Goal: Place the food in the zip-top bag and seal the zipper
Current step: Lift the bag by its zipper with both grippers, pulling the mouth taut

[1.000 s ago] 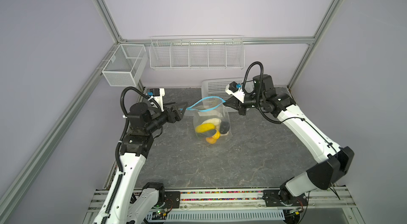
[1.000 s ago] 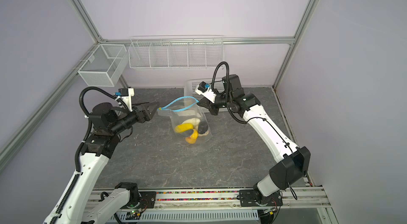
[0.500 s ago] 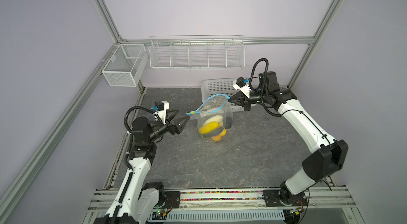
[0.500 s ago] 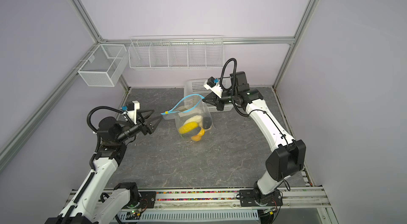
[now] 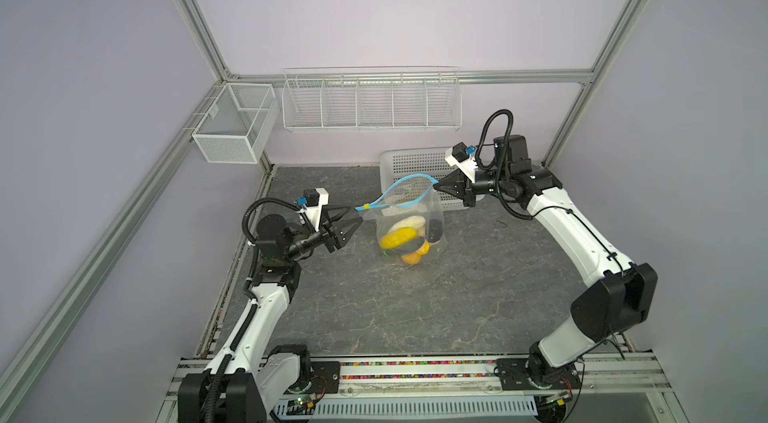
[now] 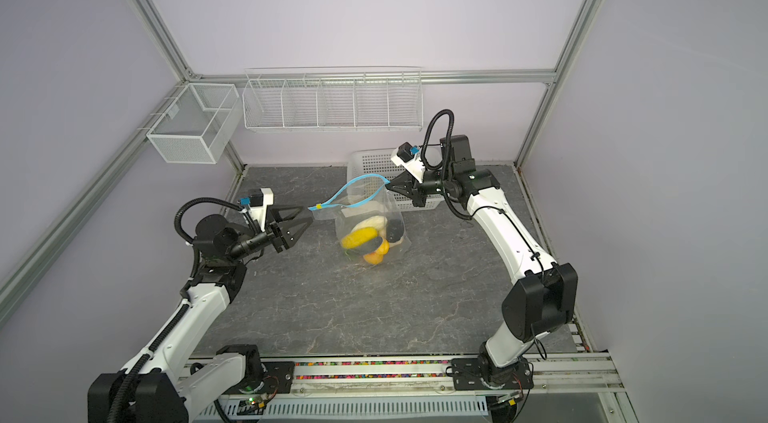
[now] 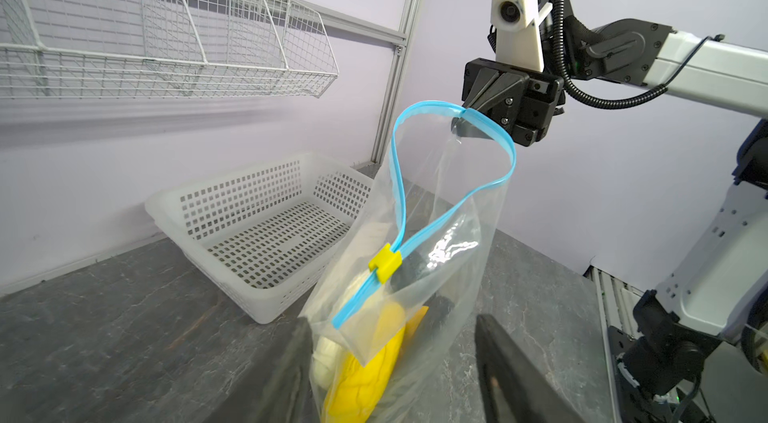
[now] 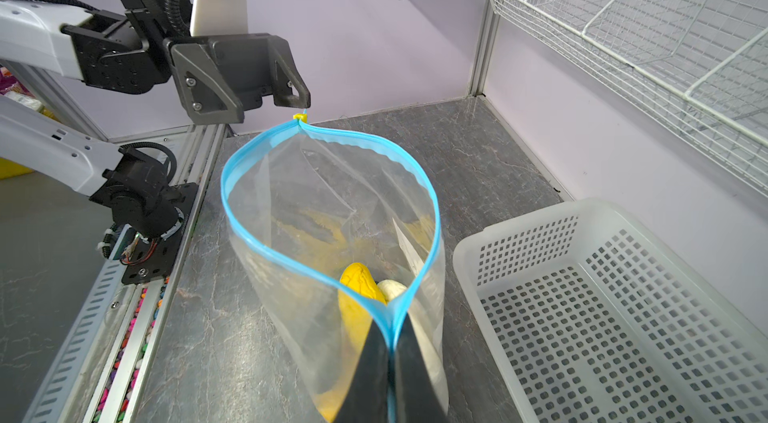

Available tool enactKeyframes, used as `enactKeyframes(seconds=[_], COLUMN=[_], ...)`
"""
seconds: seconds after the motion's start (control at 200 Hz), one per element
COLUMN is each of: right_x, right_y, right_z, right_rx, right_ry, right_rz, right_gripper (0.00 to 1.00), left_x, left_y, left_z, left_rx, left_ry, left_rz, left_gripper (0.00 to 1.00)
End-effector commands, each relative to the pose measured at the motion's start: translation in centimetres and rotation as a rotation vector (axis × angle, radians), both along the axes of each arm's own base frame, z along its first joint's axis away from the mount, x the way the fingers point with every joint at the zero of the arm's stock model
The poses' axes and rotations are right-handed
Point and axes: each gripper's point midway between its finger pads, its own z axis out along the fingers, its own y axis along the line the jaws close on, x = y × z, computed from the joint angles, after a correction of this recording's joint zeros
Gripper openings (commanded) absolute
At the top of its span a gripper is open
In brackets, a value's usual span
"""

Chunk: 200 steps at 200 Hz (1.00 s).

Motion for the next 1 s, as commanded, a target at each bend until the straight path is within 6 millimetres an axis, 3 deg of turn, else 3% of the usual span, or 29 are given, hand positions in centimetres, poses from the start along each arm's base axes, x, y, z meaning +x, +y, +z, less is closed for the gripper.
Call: enactKeyframes(seconds=[0.0,0.16,0.38,0.41,0.535,0.995], right_x=[-1.0,-1.1,-0.9,-0.9,-0.7,-0.4], right_y=[0.0,0.0,0.0,0.0,0.0,0.1], right_z=[1.9,1.9,1.8,1.7,1.6,1.5], right_rx=[0.049,0.053,0.050,0.050,0.050,0.045], right_ry=[-0.041,-0.031,-0.022,-0.019,-0.013,-0.008], right_rz=[0.034,0.037,0.028,0.029,0.025,0.011], right_gripper=[0.06,0.06,0.06,0.06,0.06,0.06], left_x=[0.2,0.8,0.4,0.4,0.4,-1.3], left_y=[-0.4,-0.7,-1.8,-1.9,-1.9,-1.1], left_z=[0.6,0.7,1.3,1.4,1.4,2.4], left_rx=[0.010,0.016,0.042,0.041,0.044,0.035], left_ry=[-0.050,-0.054,-0.112,-0.112,-0.105,-0.106], left_rz=[-0.027,-0.051,-0.083,-0.086,-0.091,-0.003], left_gripper=[0.63,0.62,0.40,0.36,0.00,0.00])
